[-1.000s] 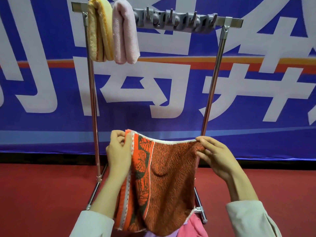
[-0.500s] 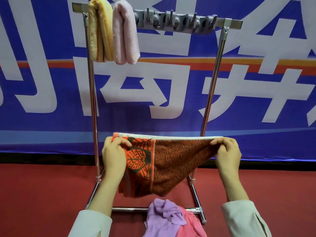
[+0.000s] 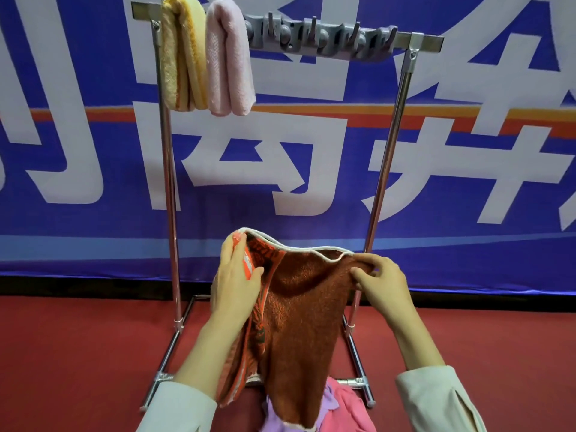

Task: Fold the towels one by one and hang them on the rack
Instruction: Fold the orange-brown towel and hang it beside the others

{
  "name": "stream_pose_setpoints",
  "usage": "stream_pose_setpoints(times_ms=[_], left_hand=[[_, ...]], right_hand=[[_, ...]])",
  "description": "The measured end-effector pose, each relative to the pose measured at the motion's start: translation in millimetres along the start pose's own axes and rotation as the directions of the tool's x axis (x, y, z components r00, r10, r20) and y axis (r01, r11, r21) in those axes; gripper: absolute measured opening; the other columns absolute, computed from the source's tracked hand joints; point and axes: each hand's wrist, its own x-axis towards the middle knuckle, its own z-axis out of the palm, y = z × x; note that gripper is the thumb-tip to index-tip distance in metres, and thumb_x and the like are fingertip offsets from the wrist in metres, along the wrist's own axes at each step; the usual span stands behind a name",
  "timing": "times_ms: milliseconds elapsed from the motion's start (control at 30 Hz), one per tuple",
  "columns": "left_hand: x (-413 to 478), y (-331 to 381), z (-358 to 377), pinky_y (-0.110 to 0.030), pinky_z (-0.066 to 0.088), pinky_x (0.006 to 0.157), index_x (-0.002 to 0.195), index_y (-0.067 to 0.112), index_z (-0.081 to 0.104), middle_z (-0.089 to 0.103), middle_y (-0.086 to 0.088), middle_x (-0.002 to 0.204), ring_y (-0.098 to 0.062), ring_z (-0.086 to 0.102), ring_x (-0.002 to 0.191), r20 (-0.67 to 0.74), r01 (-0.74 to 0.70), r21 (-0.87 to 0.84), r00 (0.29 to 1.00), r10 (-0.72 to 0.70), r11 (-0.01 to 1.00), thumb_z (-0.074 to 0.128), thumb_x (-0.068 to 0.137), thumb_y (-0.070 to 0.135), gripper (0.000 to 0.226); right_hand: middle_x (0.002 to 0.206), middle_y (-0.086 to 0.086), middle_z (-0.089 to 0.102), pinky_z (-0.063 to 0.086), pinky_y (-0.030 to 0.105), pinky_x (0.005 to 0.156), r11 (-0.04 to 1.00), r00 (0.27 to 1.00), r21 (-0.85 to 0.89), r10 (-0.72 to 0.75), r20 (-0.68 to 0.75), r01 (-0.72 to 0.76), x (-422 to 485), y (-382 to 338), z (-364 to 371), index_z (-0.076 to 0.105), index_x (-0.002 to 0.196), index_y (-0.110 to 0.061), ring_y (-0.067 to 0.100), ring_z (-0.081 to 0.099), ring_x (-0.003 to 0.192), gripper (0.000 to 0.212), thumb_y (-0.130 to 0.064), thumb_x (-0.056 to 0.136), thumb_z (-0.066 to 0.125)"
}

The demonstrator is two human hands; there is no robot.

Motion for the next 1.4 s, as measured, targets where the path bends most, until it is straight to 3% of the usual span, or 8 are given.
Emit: stream_pose_setpoints(times_ms=[200,433,600,700,800,1033,1200,1400], left_hand=[[0,0,11,-0.028,0.035,0.102,0.125,0.009,0.061,0.056,-0.004,0.132,-0.025,0.051,0.123,-0.117,-0.086,-0.084,0.990,0.076,0.993,0.054,0.093,0.005,0.033],[-6,7,12,-0.002,0.039,0.078,0.098,0.020,0.074,0.072,0.002,0.101,-0.013,0.064,0.096,0.041,-0.103,-0.229,0.992,0.116,0.968,0.054,0.093,0.006,0.025],[-13,16,13,-0.031,0.040,0.066,0.093,0.027,0.048,0.065,0.005,0.072,-0.019,0.056,0.068,0.097,-0.039,-0.251,0.993,0.066,0.967,0.055,0.095,0.022,0.009],[-15,23,15,-0.023,0.040,0.062,0.100,0.018,0.039,0.066,0.016,0.075,-0.004,0.059,0.070,0.092,0.002,-0.327,0.995,0.030,0.945,0.060,0.094,0.023,0.022],[-16,28,17,-0.008,0.040,0.062,0.092,0.014,0.050,0.067,0.015,0.074,0.008,0.059,0.070,0.150,0.008,-0.343,0.988,0.046,0.939,0.065,0.090,0.018,0.016],[-18,30,18,-0.014,0.047,0.064,0.077,0.026,0.070,0.075,0.007,0.075,0.003,0.065,0.065,0.263,0.086,-0.422,0.964,0.031,0.902,0.068,0.084,0.011,0.017],[-17,29,17,-0.027,0.054,0.076,0.093,0.018,0.076,0.076,-0.006,0.086,-0.016,0.072,0.084,0.410,0.238,-0.574,0.912,0.024,0.784,0.064,0.089,0.014,0.013],[-19,35,15,-0.024,0.051,0.072,0.095,0.018,0.075,0.075,-0.008,0.091,-0.010,0.067,0.079,0.453,0.272,-0.626,0.890,0.057,0.731,0.058,0.094,0.019,0.017]], right_hand=[[0.108,0.001,0.067,0.050,0.015,0.074,0.985,0.967,0.099,-0.158,0.202,0.141,-8,-13,9,0.069,0.104,-0.025,0.008,0.068,0.089,0.045,0.007,0.085,0.046],[0.102,-0.008,0.067,0.048,0.014,0.087,0.915,0.882,0.027,-0.395,0.257,0.402,-14,-22,17,0.066,0.088,-0.032,0.007,0.063,0.099,0.043,0.009,0.086,0.053],[0.099,-0.008,0.055,0.043,0.014,0.086,0.898,0.861,-0.043,-0.404,0.310,0.437,-14,-19,24,0.067,0.091,-0.024,0.005,0.054,0.099,0.019,-0.007,0.088,0.062],[0.102,-0.012,0.049,0.032,0.004,0.089,0.894,0.853,0.006,-0.429,0.298,0.447,-17,-23,22,0.062,0.087,-0.027,0.001,0.044,0.106,0.014,-0.015,0.085,0.069],[0.082,-0.011,0.059,0.040,0.014,0.074,0.909,0.838,0.161,-0.416,0.352,0.384,-22,-29,24,0.061,0.085,-0.020,0.002,0.052,0.079,0.010,-0.014,0.086,0.070],[0.067,-0.009,0.062,0.040,0.017,0.063,0.950,0.915,0.200,-0.289,0.282,0.239,-20,-28,25,0.063,0.077,-0.020,0.003,0.051,0.064,0.019,-0.021,0.074,0.082],[0.074,-0.002,0.068,0.045,0.019,0.066,0.962,0.943,0.184,-0.244,0.228,0.204,-19,-26,25,0.061,0.077,-0.020,0.003,0.055,0.065,0.025,-0.021,0.070,0.085],[0.062,-0.015,0.064,0.044,0.013,0.059,0.962,0.960,0.170,-0.239,0.145,0.214,-18,-25,25,0.058,0.075,-0.019,-0.002,0.053,0.059,0.029,-0.022,0.069,0.086]])
